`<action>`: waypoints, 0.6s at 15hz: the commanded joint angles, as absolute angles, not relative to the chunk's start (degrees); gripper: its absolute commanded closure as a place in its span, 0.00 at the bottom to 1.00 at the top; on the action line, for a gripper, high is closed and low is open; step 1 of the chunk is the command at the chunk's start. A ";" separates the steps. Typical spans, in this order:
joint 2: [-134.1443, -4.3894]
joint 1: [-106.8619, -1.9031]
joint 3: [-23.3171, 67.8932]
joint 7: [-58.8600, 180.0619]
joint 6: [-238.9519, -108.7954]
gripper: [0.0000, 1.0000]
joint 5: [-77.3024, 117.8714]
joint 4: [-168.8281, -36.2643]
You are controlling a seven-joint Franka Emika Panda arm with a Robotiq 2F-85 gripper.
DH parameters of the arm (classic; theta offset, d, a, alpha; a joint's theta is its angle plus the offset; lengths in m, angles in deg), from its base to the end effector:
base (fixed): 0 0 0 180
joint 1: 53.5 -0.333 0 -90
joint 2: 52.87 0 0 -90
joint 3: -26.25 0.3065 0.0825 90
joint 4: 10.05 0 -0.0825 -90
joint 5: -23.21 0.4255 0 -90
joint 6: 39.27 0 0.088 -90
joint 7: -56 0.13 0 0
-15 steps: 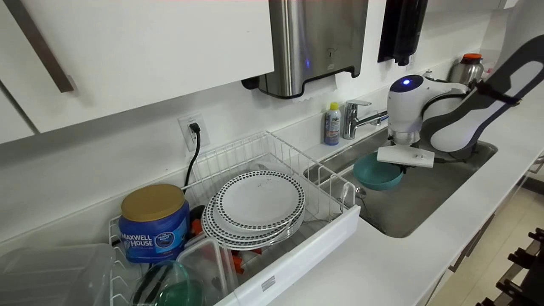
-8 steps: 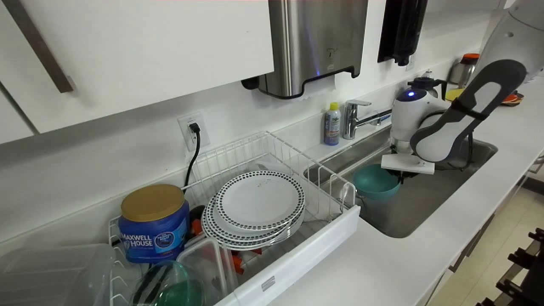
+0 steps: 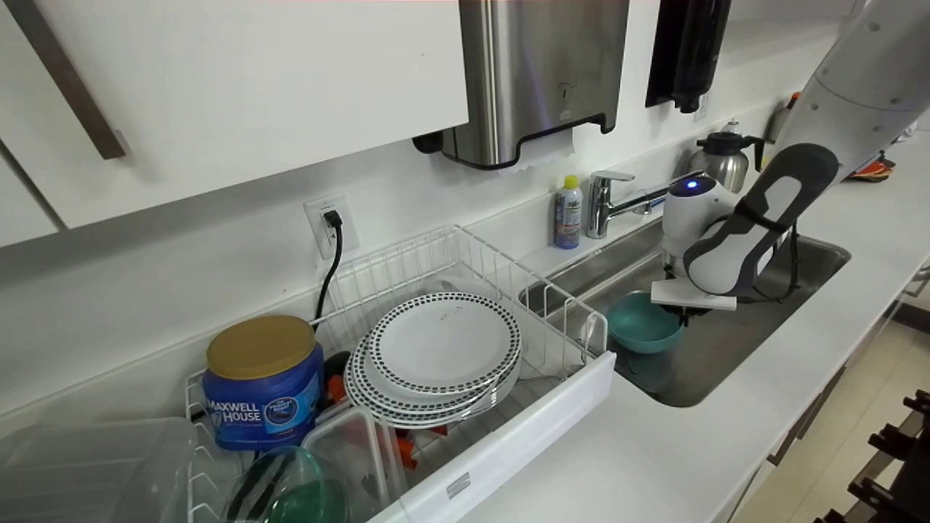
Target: Remove the blue bowl from the dishrack and place it in the sink
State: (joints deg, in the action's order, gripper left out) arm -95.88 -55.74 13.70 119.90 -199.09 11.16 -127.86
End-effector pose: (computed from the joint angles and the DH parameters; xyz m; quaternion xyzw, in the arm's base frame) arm 0.5667 -0.1113 0.0037 0.8626 -0.4937 0.0435 0.1013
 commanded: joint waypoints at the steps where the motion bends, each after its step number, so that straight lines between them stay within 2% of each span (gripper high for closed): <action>1: -96.38 -56.58 13.39 114.73 -200.94 0.99 15.42 -127.56; 2: -95.26 -57.26 12.90 114.34 -200.45 0.71 16.32 -128.50; 3: -94.40 -58.07 12.15 114.07 -200.46 0.70 16.81 -129.43; 4: -93.05 -58.76 11.40 113.85 -200.06 0.64 17.18 -130.81; 9: -84.83 -62.23 7.00 114.98 -195.25 0.27 17.49 -138.17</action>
